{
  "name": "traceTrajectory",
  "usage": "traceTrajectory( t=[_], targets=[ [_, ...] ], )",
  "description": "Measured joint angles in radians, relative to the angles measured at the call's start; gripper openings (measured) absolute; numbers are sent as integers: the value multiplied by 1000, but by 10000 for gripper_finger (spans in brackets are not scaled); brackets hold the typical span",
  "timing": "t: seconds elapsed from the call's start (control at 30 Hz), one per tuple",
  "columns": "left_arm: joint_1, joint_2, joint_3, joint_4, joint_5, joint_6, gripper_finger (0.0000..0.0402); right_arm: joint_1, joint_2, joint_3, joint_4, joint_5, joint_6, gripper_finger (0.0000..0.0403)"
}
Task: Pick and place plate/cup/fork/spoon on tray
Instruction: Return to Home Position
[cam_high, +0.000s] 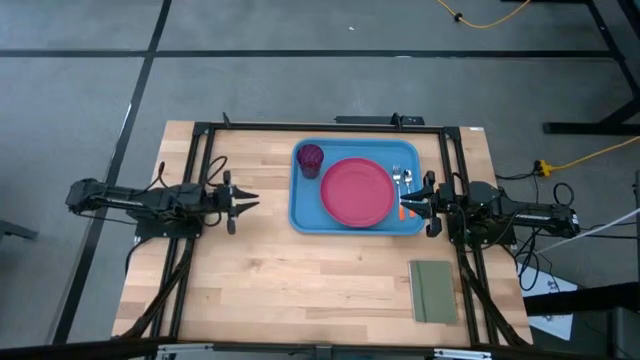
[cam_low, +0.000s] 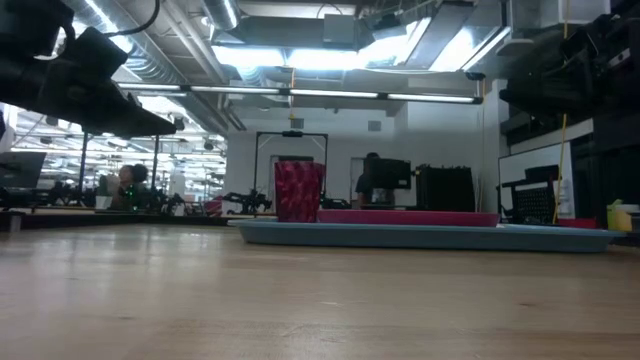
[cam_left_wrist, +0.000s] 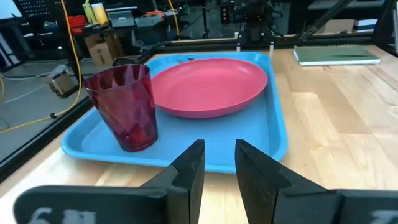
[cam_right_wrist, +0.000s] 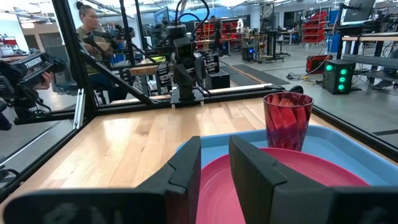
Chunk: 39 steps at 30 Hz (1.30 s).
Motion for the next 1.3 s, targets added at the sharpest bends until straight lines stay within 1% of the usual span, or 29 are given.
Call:
traceTrajectory(
  t=[0.2,0.37,0.57,0.7,0.77,0.9,1.0,1.1,1.3],
  targets=[
    [44,-5,0,2,-4,0,82,0,0,0,0,0,0,88],
    [75,-42,0,3,-11,0,82,0,0,0,0,0,0,88],
    [79,-96,0,4,-10,0,82,0,0,0,0,0,0,88],
    [113,-111,0,5,-6,0,82,0,0,0,0,0,0,88],
    [138,-120,0,2,44,0,82,0,0,0,0,0,0,88],
    [176,-129,0,4,215,0,82,0,0,0,0,0,0,88],
    [195,-130,0,0,296,33,82,0,0,0,0,0,0,88],
    [204,-130,0,3,299,99,82,0,0,0,0,0,0,88],
    [204,-130,0,5,299,105,82,0,0,0,0,0,0,88]
  ],
)
